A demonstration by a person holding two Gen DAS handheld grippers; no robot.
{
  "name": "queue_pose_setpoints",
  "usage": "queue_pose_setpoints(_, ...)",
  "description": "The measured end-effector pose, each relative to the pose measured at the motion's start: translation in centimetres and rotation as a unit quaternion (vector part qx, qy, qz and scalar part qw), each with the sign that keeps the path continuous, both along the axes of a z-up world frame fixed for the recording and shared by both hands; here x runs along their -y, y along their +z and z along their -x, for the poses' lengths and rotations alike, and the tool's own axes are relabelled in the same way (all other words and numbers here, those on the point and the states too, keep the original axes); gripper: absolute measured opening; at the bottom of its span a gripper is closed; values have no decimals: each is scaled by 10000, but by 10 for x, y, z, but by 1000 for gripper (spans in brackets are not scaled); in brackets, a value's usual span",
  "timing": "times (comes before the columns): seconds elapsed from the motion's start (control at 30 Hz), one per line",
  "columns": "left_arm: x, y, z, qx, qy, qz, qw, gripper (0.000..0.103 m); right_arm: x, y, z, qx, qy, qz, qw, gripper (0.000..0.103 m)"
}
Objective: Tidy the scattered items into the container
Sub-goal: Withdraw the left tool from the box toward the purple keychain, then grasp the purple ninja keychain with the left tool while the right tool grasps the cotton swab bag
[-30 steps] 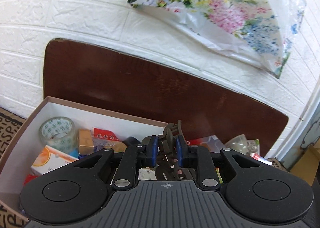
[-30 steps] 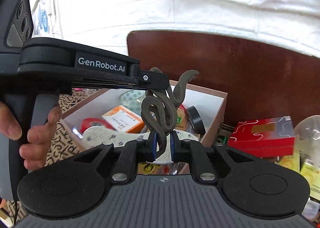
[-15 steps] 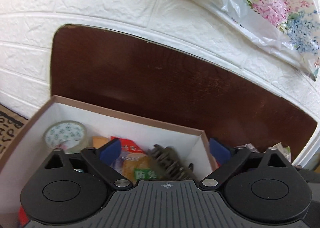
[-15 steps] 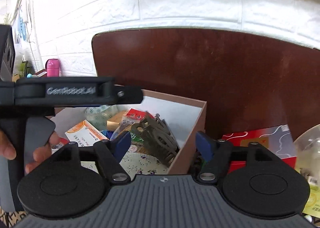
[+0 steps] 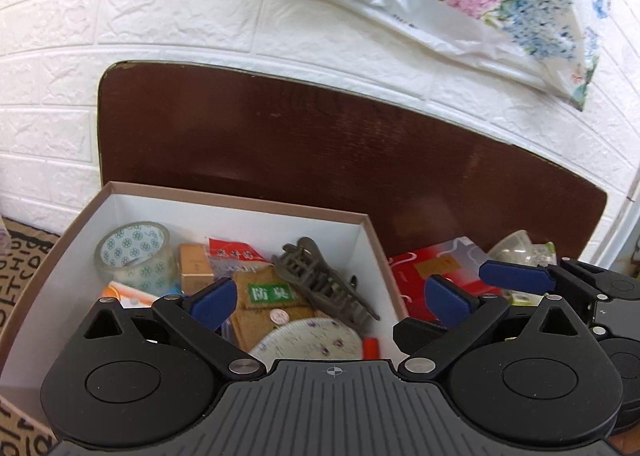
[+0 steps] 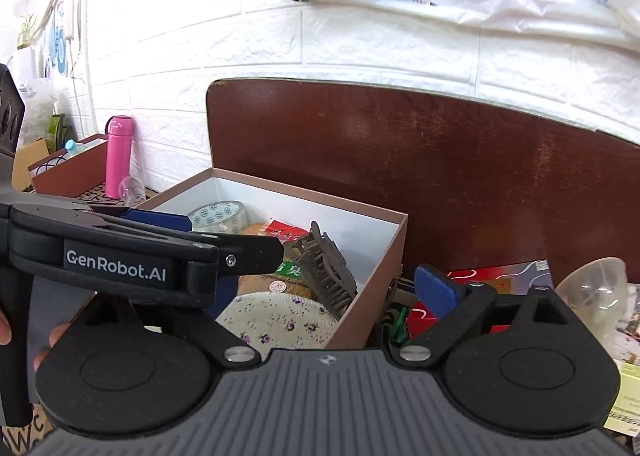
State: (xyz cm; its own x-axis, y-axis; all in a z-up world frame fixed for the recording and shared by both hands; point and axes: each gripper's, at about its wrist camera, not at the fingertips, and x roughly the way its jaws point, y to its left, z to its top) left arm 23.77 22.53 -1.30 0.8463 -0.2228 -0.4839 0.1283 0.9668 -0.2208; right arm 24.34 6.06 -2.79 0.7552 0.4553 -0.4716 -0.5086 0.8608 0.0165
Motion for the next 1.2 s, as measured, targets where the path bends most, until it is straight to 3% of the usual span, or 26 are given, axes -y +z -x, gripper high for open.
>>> queue_pose_setpoints(0.43, 50, 12, 79, 174, -181, 129, 9996, 103, 45, 16, 75, 348, 169, 148, 9991, 103)
queue_pose_setpoints(0.7, 92, -24, 125, 122, -454, 298, 9985, 103, 85, -10, 127, 534, -65, 333, 9980, 103)
queue_pose_setpoints(1.0, 114, -100, 129, -894, -469, 632, 9929, 103, 131, -91, 146, -563, -799, 67, 9952, 102)
queue_pose_setpoints(1.2, 124, -118, 109, -1074, -361, 530, 9921, 94, 146, -121, 144, -1000, -1154, 101, 9882, 98)
